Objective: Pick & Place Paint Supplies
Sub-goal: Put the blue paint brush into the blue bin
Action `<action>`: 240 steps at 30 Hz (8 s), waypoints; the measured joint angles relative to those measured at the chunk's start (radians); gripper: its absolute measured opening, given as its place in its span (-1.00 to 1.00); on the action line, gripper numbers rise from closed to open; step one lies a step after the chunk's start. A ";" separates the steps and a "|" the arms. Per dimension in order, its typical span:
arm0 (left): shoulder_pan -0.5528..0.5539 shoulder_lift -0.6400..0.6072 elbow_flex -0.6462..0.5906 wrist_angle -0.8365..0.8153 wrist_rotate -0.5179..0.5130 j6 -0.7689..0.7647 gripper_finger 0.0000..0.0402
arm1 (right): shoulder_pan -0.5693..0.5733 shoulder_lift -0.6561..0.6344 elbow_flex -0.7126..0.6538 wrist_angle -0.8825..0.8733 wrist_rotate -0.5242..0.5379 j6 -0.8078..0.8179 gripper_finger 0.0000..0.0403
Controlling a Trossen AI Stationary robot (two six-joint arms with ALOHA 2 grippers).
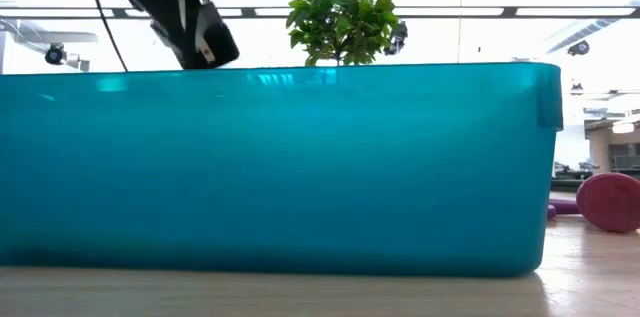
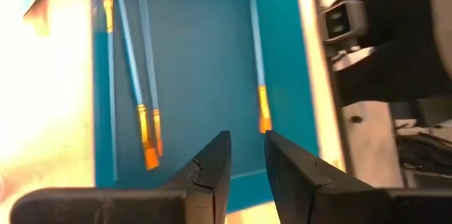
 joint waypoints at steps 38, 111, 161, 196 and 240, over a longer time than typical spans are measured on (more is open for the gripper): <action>0.134 -0.393 0.035 0.078 -0.317 -0.076 -0.52 | 0.018 0.487 -0.602 -0.060 -0.105 0.869 -0.36; 0.135 -0.394 0.035 0.072 -0.312 -0.103 -0.52 | 0.153 0.302 -0.598 0.133 0.018 0.888 -0.96; 0.174 -0.026 0.035 0.770 -0.191 -0.395 -0.52 | 0.042 0.317 -0.597 0.921 -0.126 0.153 -0.96; 0.213 -0.027 0.035 0.819 -0.241 -0.472 -0.52 | 0.041 0.316 -0.597 0.963 -0.200 0.098 -0.96; 0.231 -0.028 0.035 0.893 -0.245 -0.499 -0.93 | 0.036 0.319 -0.597 0.954 -0.222 0.100 -0.96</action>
